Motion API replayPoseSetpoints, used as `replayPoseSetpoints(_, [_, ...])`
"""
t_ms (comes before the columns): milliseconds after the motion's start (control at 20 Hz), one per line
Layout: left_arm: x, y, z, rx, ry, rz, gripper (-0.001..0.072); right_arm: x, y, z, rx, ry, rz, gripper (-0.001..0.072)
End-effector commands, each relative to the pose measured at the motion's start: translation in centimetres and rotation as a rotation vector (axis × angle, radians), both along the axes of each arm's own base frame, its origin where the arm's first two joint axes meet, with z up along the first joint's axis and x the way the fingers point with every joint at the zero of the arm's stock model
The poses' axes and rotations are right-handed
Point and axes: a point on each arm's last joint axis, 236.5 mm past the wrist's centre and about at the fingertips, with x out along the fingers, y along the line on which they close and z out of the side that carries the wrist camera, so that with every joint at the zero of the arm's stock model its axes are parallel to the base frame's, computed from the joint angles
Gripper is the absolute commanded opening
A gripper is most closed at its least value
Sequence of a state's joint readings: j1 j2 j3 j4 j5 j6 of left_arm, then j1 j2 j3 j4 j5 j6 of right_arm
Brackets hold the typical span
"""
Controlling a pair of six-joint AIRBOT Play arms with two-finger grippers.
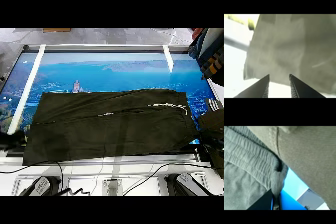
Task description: Fold the clothes and pants, and hang the long-sleeved shirts on hangers.
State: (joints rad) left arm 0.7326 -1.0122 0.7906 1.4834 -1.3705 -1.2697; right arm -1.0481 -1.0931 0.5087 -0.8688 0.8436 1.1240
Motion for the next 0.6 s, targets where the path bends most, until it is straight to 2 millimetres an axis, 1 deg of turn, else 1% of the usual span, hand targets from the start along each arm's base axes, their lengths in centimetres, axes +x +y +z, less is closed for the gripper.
replayPoseSetpoints(0, [-4.3,0.4,-3.2,-0.03,0.049,0.025,0.03,0.0,0.4,0.0,0.015,0.0,0.01,0.0035])
replayPoseSetpoints(50, [-4.5,1.3,-3.2,-0.013,0.032,0.038,0.0311,0.0,0.5,0.0,0.017,0.0,0.011,0.0035])
replayPoseSetpoints(100, [-4.5,2.2,-3.2,0.007,0.017,0.061,0.0469,0.0,0.5,0.0,0.017,0.0,0.011,0.0035])
replayPoseSetpoints(150, [-4.6,2.9,-3.3,0.024,0.004,0.084,0.0538,0.0,0.5,0.0,0.018,0.0,0.012,0.0035])
replayPoseSetpoints(200, [-4.7,3.4,-3.4,0.031,-0.001,0.092,0.0538,0.0,0.7,0.0,0.023,0.001,0.015,0.0035])
replayPoseSetpoints(300, [-5.1,3.5,-4.2,0.009,0.014,0.066,0.0537,-0.1,0.9,0.0,0.031,0.002,0.02,0.0035])
replayPoseSetpoints(450, [-5.4,3.1,-5.8,-0.058,0.037,0.014,0.0537,-0.1,1.4,0.1,0.05,0.003,0.032,0.0035])
replayPoseSetpoints(550, [-5.6,2.8,-6.6,-0.086,0.05,-0.04,0.0534,-0.2,1.9,0.1,0.067,0.005,0.045,0.0035])
